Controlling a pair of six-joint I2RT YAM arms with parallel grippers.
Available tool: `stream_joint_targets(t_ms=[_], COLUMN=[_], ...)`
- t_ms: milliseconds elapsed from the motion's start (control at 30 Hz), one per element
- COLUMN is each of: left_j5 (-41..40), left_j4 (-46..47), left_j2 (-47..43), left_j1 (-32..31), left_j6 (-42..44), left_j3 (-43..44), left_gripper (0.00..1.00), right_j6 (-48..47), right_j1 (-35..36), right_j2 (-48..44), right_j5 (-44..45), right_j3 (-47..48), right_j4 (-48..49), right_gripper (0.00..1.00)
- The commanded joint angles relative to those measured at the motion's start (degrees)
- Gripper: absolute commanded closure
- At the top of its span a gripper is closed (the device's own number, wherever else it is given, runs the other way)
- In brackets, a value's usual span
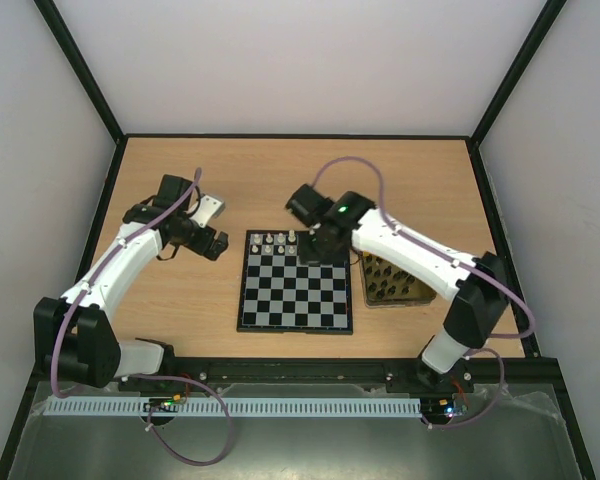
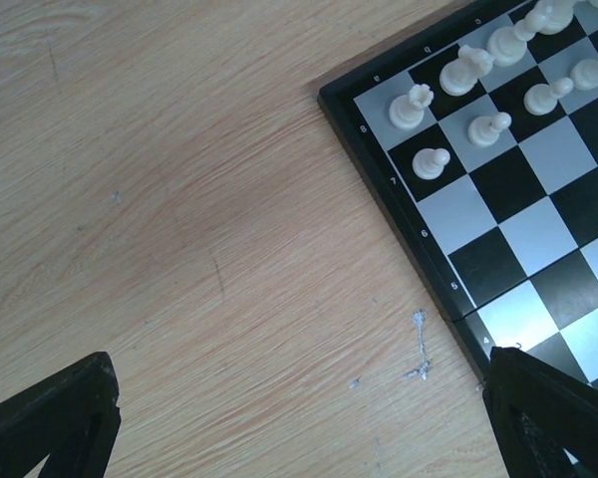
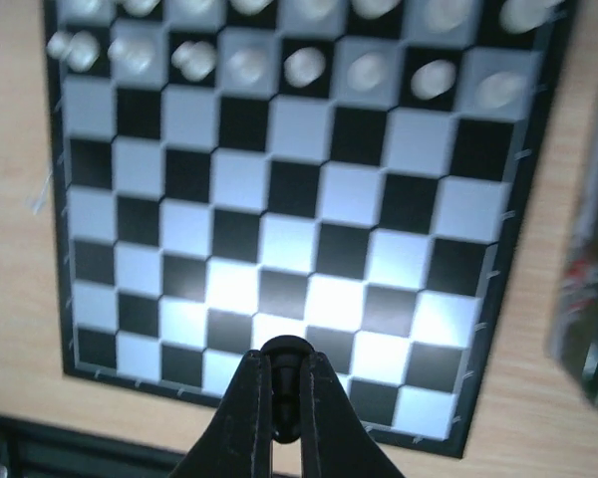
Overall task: Set up the chess pieces on the board
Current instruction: Place the chess piece on the chessboard.
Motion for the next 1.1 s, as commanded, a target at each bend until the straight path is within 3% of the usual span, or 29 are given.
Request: stream_joint_targets(t_ms=[0, 333, 600, 1067], left_j5=[-1.01, -6.86, -10.69, -8.59], left_j4=[1.16, 6.28, 11.84, 12.92], left_j2=[-0.92, 1.48, 1.45, 1.87], left_j1=[1.55, 10.0, 17.84, 19.91], left_j6=[-0.94, -6.04, -7.95, -8.21], left_j3=[0.58, 1.39, -2.08, -4.63], left_gripper=[0.01, 0.01, 0.01, 0.01], right_j6=[4.05, 1.59, -1.06, -3.41], right_j1=[8.52, 14.68, 17.69, 21.55], right_j2=[5.25, 18.98, 25.59, 30.1], right_j5=[-0.25, -5.11, -6.71, -2.02], right_j3=[6.09, 17.77, 20.7, 19.79], right_j4=[-3.48, -4.0, -3.9, -4.41], right_gripper=[0.98, 0.98, 0.98, 0.98])
